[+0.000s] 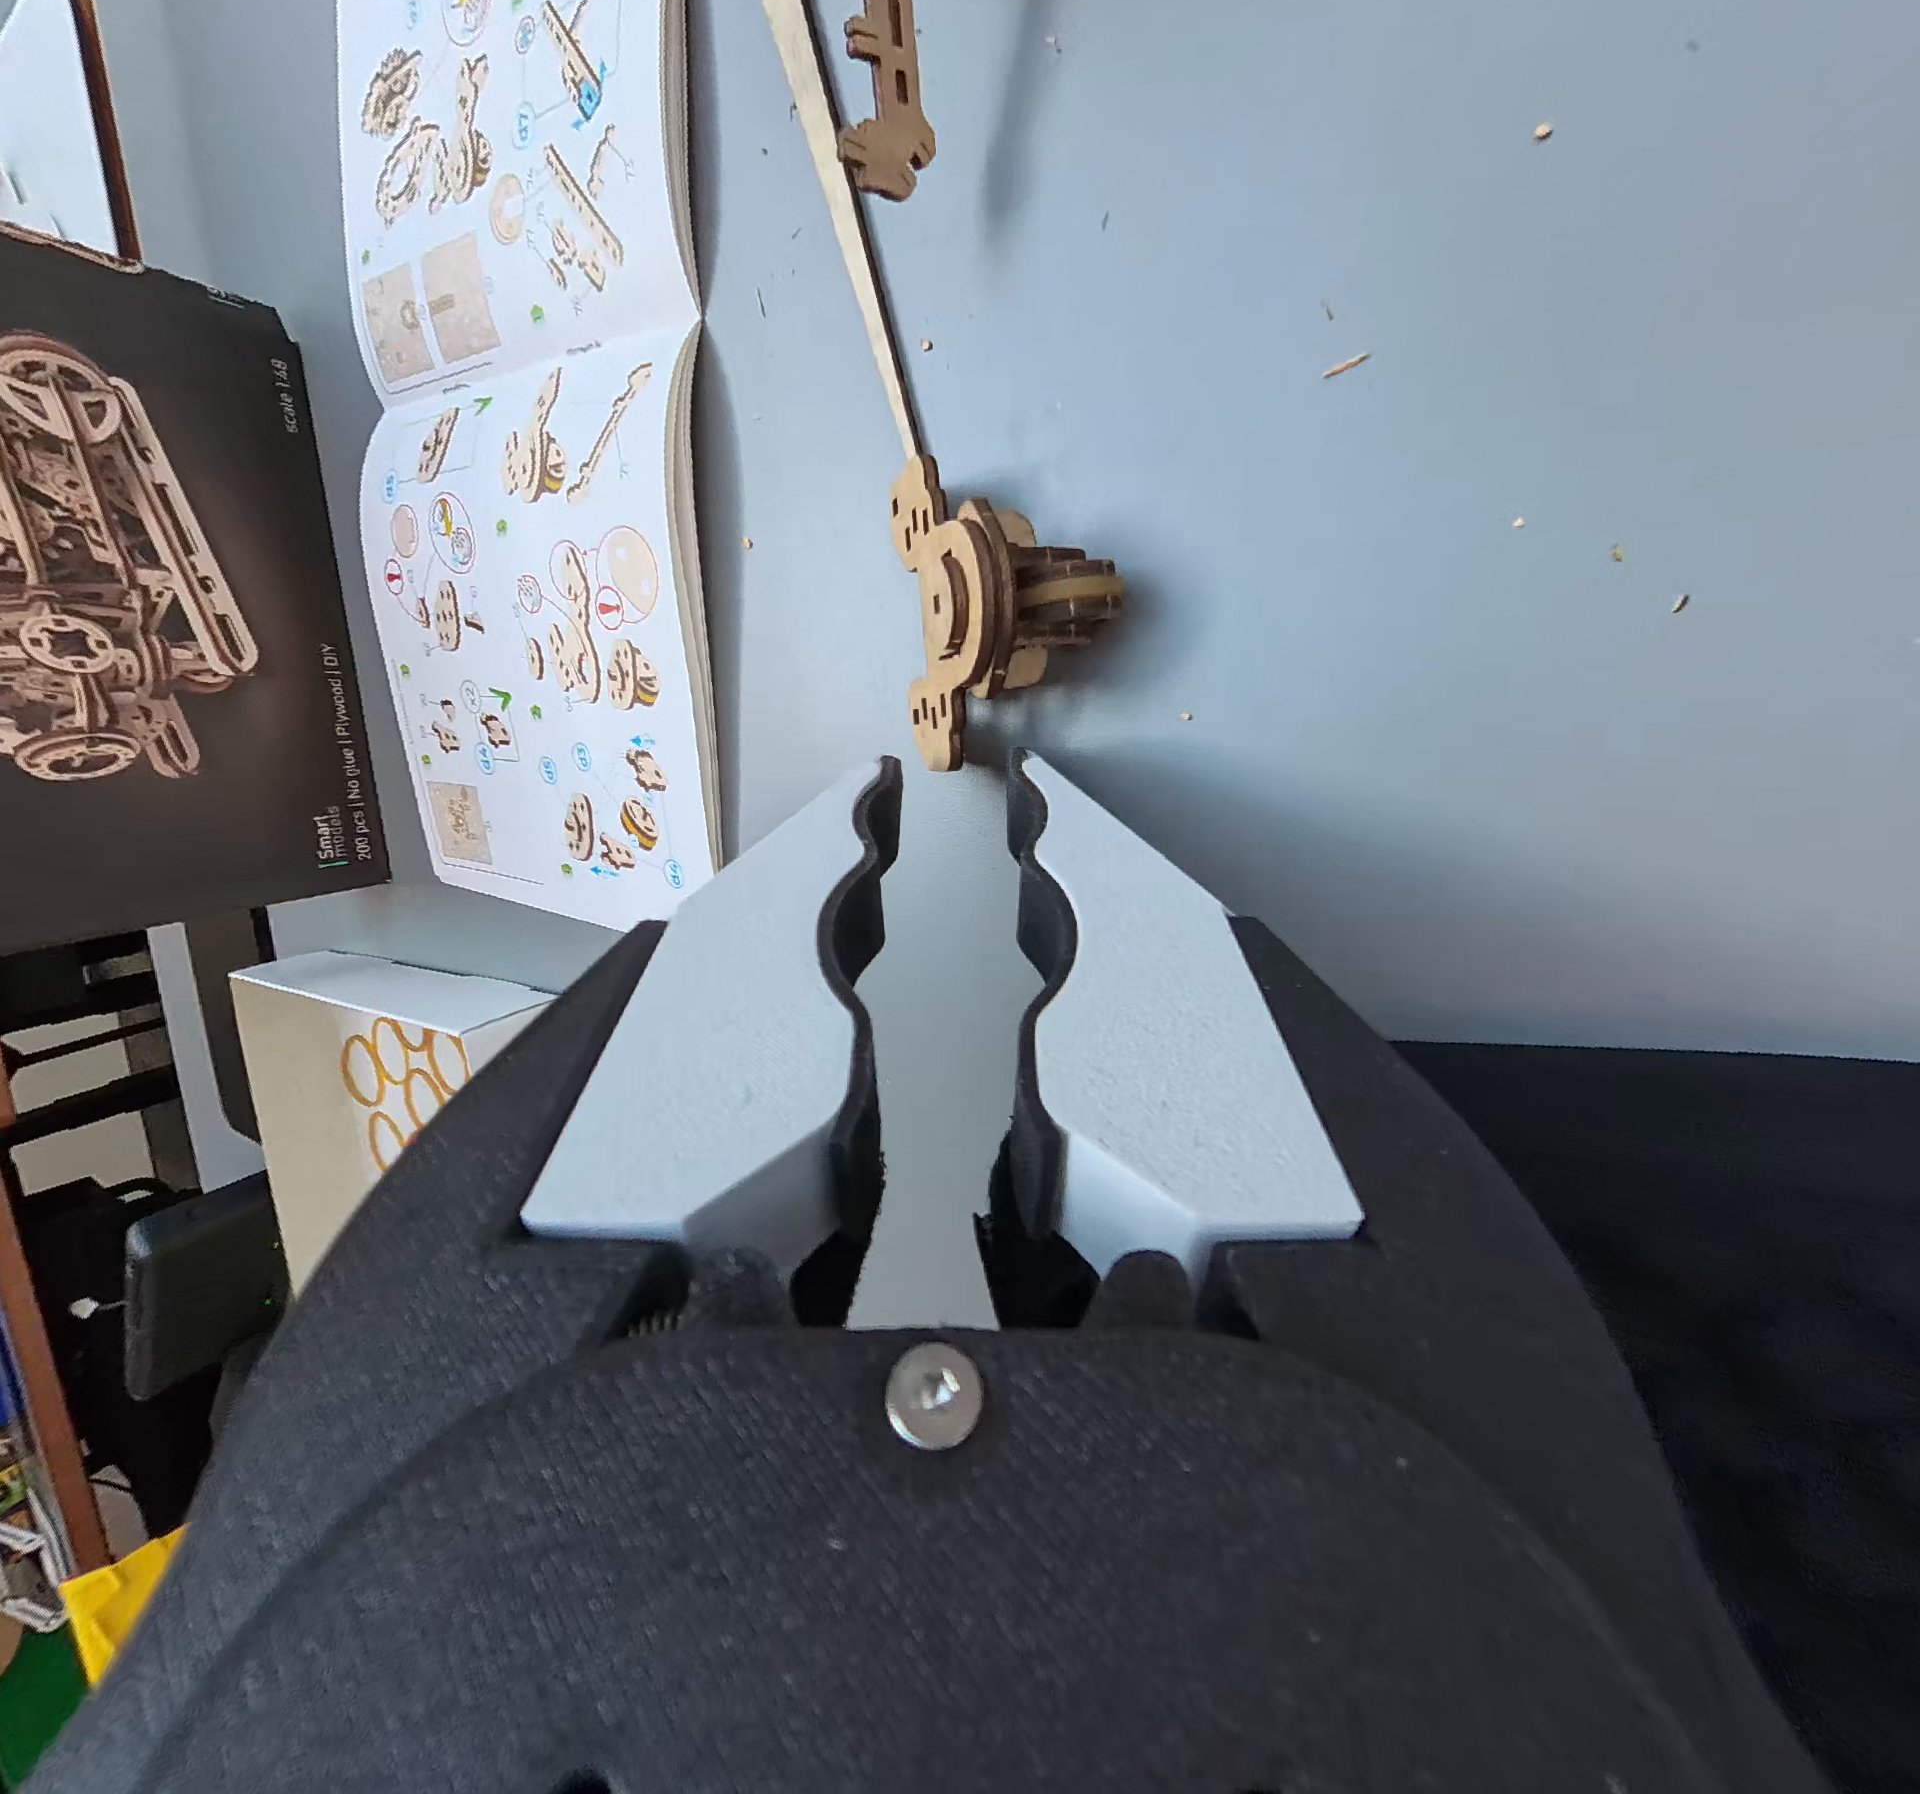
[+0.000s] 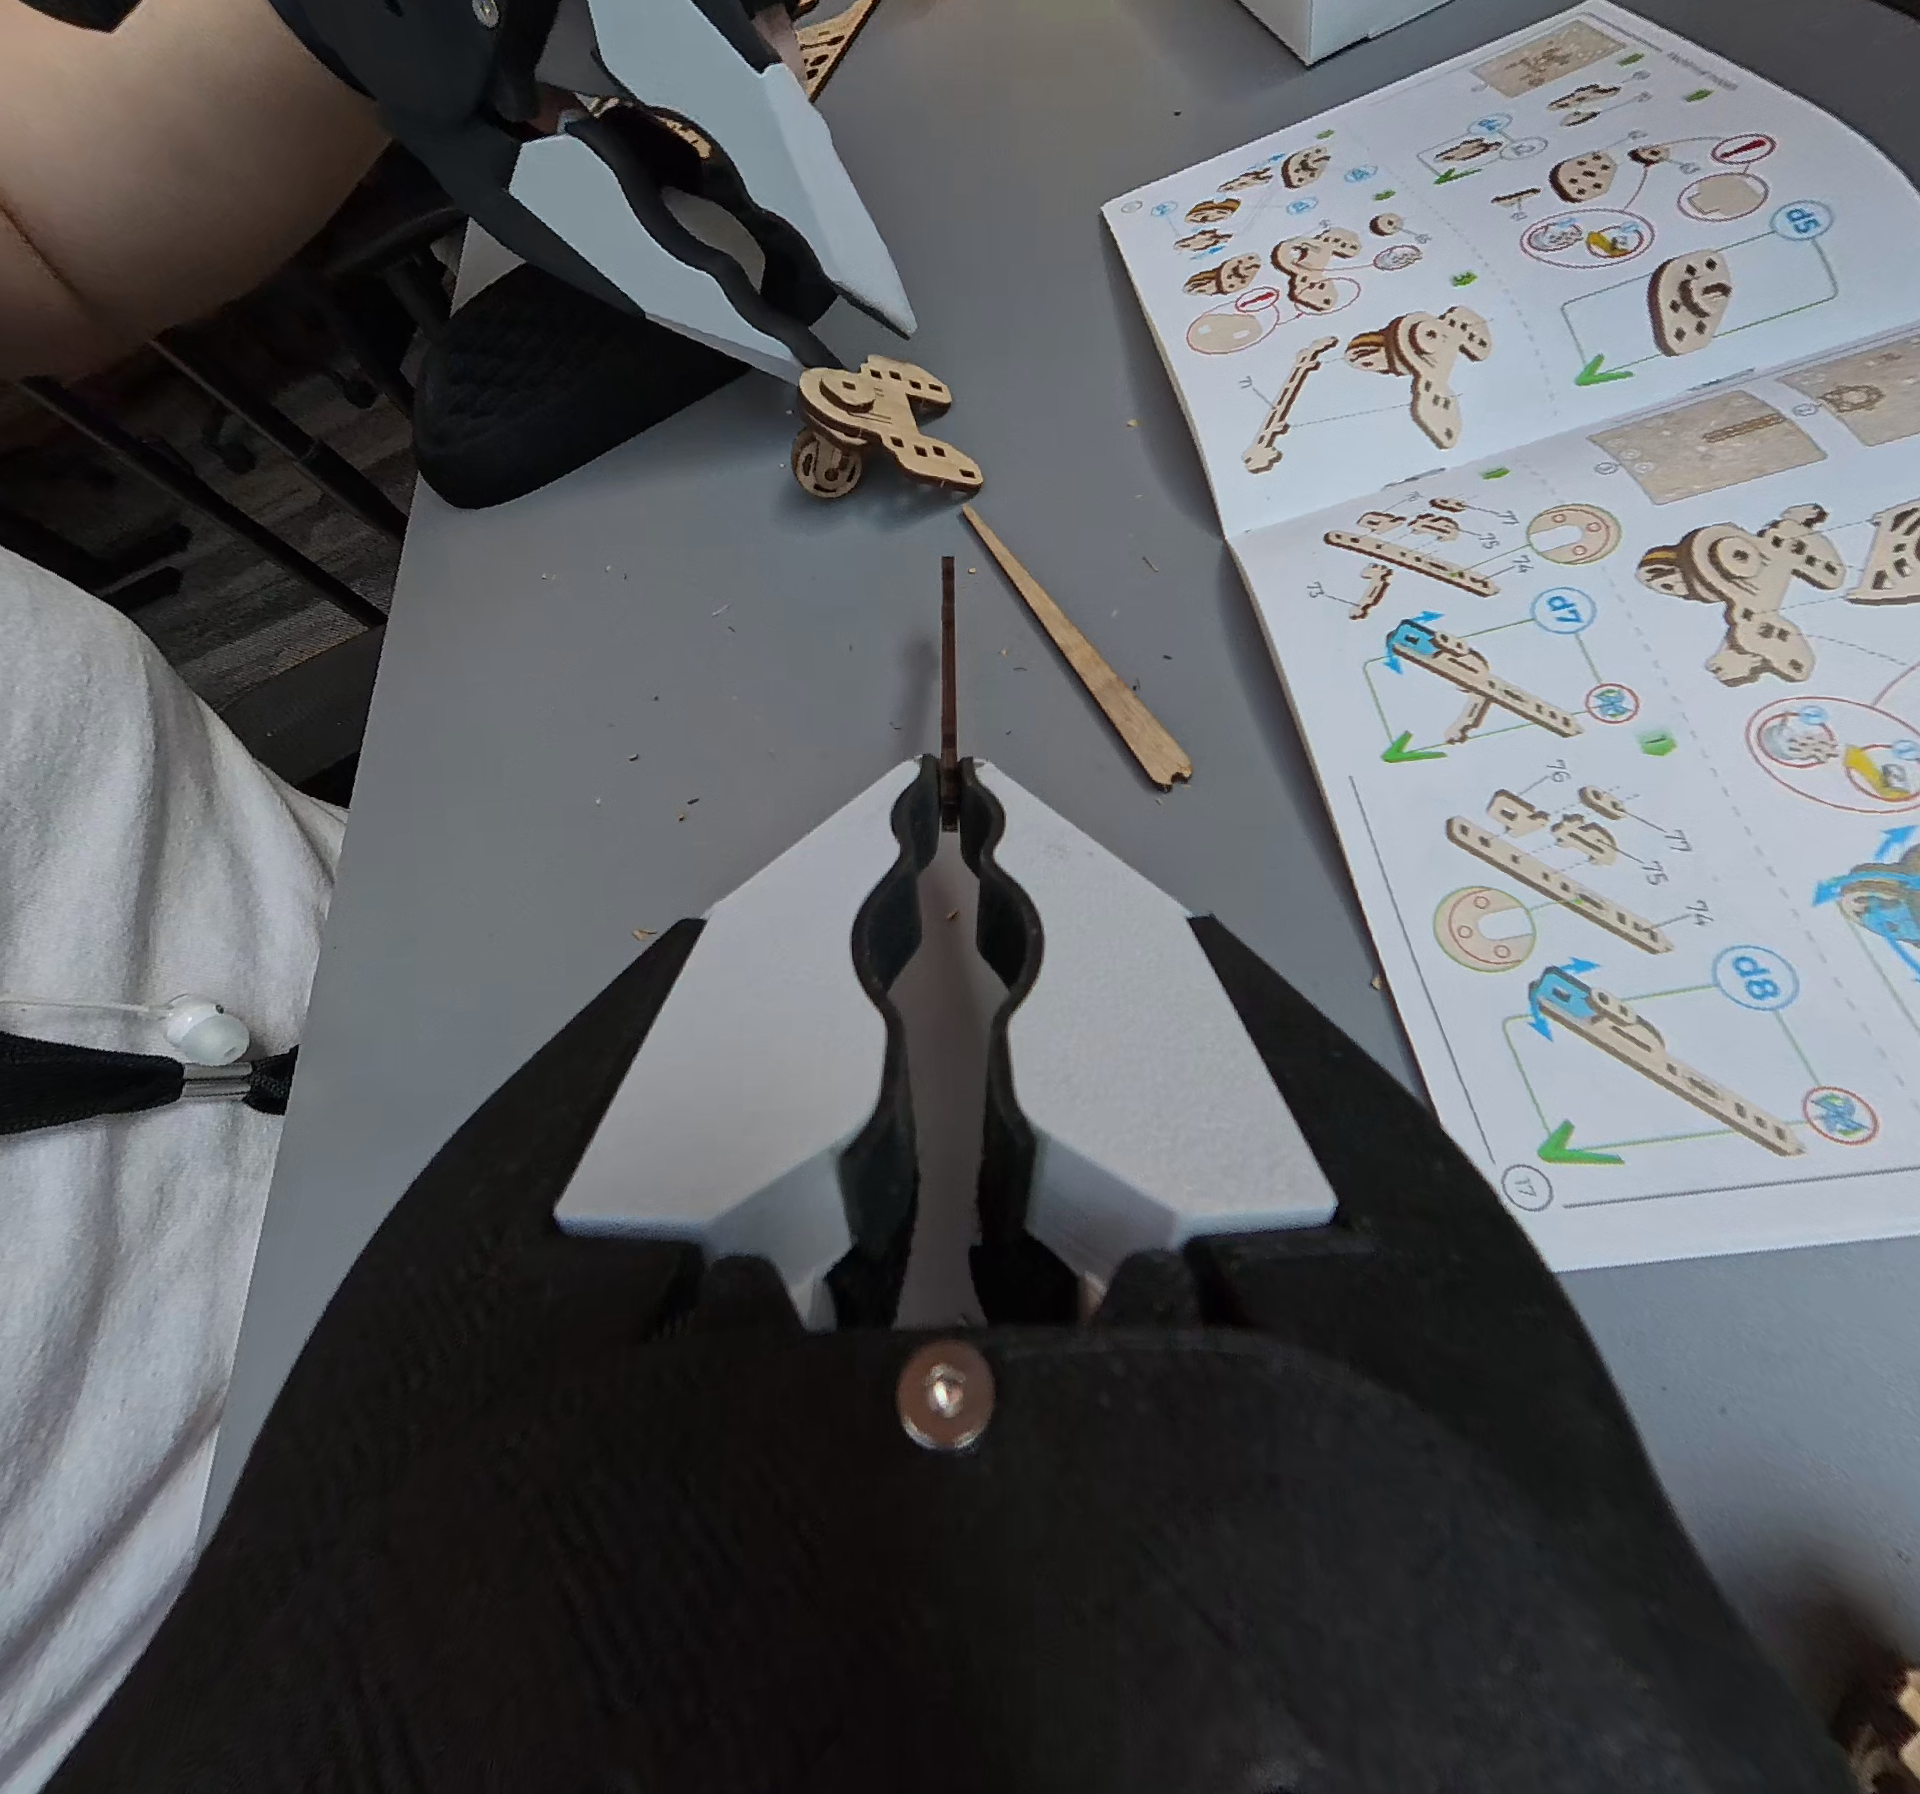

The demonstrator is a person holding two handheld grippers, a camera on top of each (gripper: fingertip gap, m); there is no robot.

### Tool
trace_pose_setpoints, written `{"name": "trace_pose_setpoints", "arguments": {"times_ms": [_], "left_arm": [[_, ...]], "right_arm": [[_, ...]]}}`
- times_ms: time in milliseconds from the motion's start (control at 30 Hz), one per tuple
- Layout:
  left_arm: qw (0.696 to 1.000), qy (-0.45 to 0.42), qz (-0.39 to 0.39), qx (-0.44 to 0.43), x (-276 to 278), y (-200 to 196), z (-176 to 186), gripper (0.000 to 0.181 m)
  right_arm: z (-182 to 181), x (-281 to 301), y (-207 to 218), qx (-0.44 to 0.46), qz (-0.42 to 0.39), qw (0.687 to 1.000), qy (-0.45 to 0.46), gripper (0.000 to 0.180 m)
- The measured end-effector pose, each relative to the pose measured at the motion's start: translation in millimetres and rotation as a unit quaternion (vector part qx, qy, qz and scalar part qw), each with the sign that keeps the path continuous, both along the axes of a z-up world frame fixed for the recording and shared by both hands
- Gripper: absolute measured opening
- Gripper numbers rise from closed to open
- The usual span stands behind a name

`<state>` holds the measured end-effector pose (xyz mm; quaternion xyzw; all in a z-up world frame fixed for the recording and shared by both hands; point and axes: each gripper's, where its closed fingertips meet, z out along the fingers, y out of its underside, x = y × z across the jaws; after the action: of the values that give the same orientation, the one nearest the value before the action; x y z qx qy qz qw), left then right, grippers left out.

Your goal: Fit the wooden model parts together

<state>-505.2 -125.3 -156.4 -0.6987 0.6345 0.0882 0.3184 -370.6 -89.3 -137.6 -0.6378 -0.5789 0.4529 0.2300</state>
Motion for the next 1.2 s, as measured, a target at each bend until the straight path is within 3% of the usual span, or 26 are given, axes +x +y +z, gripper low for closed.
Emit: {"name": "trace_pose_setpoints", "arguments": {"times_ms": [267,467,567,733,1000,1200], "left_arm": [[1.0,-0.001,-0.002,0.009,0.6,4.8,-5.2,0.01],[0.989,-0.077,0.127,-0.01,-20.3,3.6,2.6,0.024],[0.964,-0.183,0.191,-0.025,-20.9,-2.8,16.9,0.025],[0.898,-0.373,0.22,-0.077,-3.7,-10.4,39.8,0.03],[0.835,-0.507,0.192,-0.089,7.5,10.7,72.9,0.034],[0.803,-0.575,0.151,-0.037,7.1,42.5,116.4,0.039]], "right_arm": [[-0.1,0.6,1.9,-0.001,-0.002,1.0,-0.001,0.002],[1.1,0.7,-1.0,0.004,0.002,1.0,-0.002,0.001],[3.4,-0.1,-2.3,0.003,0.002,1.0,0.003,0.001],[5.3,-3.3,-4.1,-0.003,0.003,1.0,0.012,0.001],[11.0,-4.7,1.3,0.002,-0.012,1.0,0.028,0.001],[52.6,3.3,28.3,-0.041,-0.081,0.987,0.129,0.001]]}}
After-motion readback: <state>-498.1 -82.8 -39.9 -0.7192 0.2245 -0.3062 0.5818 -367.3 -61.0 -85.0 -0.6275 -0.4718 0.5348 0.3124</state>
